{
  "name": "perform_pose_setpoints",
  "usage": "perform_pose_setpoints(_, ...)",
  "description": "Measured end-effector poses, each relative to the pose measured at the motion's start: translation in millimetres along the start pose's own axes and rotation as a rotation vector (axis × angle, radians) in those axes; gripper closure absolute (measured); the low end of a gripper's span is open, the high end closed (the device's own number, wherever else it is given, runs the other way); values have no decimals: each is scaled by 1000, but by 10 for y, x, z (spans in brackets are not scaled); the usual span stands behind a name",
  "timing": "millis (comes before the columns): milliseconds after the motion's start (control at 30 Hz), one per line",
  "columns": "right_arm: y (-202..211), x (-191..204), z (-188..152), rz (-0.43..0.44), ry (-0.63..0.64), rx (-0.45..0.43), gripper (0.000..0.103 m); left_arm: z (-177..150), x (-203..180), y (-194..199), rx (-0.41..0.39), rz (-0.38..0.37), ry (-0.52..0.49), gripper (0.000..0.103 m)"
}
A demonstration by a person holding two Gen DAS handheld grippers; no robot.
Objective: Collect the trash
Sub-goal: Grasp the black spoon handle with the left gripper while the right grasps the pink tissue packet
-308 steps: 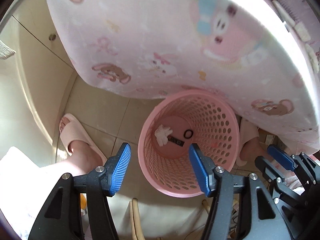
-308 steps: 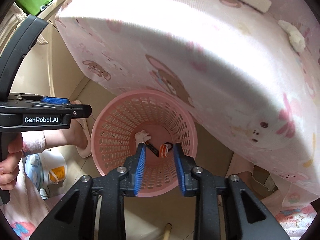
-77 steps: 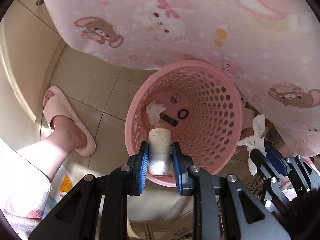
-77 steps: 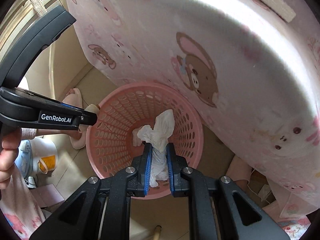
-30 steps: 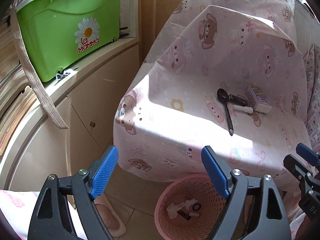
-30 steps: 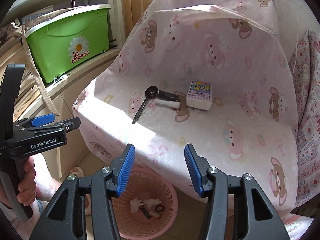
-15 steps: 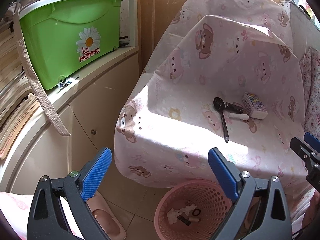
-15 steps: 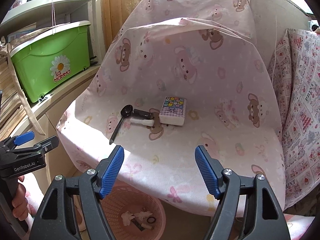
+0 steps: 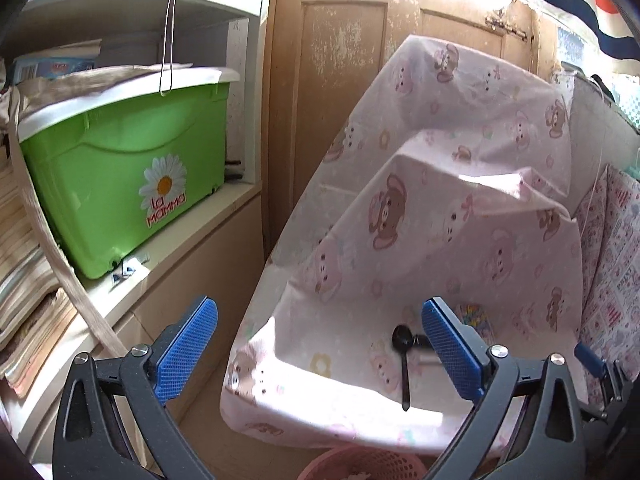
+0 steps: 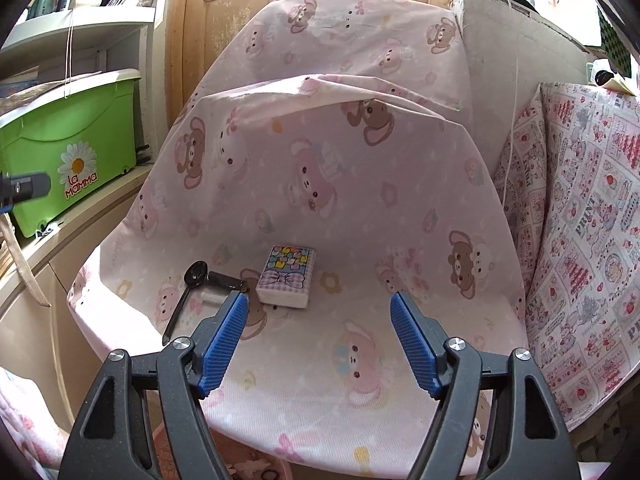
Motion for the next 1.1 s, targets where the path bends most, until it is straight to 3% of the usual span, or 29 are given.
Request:
perform_pose_setpoints(67, -30, -42, 26, -1, -19, 2, 26, 89, -21, -13, -29, 19, -10, 1)
perform_pose_setpoints(167, -75, -94, 26, -8, -41, 12, 24, -27, -35, -122, -22, 32, -14, 1)
perform_pose_setpoints(367, -199, -111, -23, -41, -35, 34, 24, -563, 14, -554, 171, -5, 79, 2)
perform_pose_setpoints(567, -296, -45, -62, -51, -28, 53, 24, -564, 20, -682, 179, 15, 54, 2)
perform_pose_setpoints(733, -344, 26, -71, -35, -34, 69, 24, -598, -4, -721, 207, -29, 85, 8)
perform_pose_setpoints(900, -329, 97, -73, -26, -32, 65, 24, -539, -10, -660, 181, -14, 75, 7)
perform_pose_setpoints(1100, -333, 87, -51, -33, -51, 62, 24, -556, -53, -702, 204, -21, 74, 6)
Point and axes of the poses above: each gripper's, at about its wrist camera, not at the fingertips, and y roughly against the way its jaws point, x to its left, z to its top, the point moved 7 cm from there along -y, roughly the way its jaws point, and after that the axes turned 8 degrees about -y, right-handed, at the moved point
